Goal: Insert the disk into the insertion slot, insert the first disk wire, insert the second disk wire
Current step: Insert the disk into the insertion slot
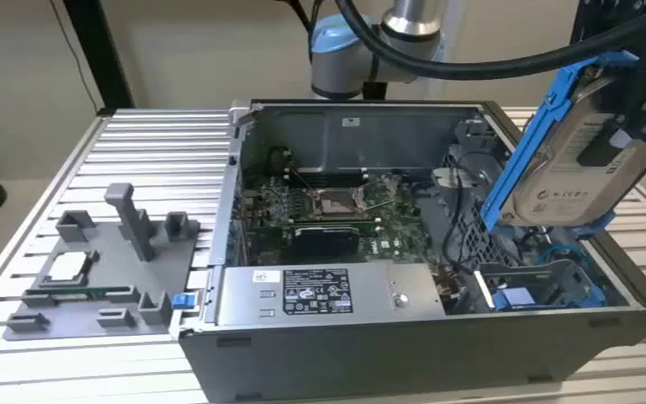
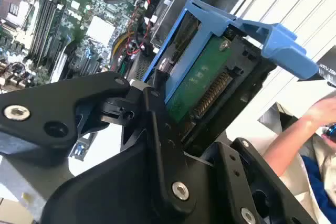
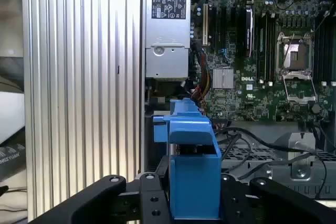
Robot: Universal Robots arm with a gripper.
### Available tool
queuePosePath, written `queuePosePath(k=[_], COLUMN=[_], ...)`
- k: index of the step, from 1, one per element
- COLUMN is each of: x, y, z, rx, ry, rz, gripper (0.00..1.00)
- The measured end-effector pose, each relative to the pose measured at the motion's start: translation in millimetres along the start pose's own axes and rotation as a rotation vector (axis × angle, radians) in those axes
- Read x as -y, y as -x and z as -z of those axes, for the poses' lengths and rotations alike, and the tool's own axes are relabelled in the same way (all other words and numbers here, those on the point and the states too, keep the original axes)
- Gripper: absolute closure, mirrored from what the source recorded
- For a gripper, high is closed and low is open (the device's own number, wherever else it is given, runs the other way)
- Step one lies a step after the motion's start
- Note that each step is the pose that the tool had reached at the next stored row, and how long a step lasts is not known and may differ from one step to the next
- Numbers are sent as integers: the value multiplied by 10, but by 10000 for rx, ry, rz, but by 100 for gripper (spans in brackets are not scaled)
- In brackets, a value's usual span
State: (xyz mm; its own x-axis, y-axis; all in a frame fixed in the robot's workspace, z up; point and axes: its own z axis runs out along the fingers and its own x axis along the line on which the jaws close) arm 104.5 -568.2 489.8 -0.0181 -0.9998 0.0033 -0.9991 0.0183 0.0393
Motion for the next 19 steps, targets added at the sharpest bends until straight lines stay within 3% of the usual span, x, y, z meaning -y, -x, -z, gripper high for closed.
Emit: queuePosePath(k=[14,19], x=[4,91], y=[1,2], z=[-6,-47], rx=[6,14], ry=[1,1], rz=[0,1], gripper=[100,100])
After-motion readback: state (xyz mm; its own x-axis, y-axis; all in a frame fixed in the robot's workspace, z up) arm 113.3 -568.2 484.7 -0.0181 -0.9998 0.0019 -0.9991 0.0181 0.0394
